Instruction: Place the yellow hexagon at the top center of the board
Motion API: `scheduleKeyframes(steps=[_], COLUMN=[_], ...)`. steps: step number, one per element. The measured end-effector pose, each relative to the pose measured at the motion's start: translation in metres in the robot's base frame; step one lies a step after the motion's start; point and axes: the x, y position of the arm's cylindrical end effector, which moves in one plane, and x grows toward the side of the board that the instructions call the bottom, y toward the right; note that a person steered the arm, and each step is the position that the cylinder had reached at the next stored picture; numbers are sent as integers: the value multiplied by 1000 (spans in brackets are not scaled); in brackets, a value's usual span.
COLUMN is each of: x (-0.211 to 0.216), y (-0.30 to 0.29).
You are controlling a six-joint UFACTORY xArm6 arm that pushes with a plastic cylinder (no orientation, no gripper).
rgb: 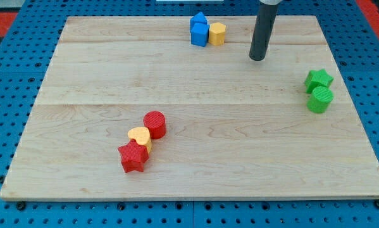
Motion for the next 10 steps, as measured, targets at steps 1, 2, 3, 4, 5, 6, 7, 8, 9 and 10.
scheduleKeyframes(steps=[1,2,3,4,5,6,7,8,9,10], x=[-2,-10,-18,-21,-21,-21,-43,-66,-94,-129], y=[-3,-7,-13,-22,-22,-22,-23,-24,-25,-40])
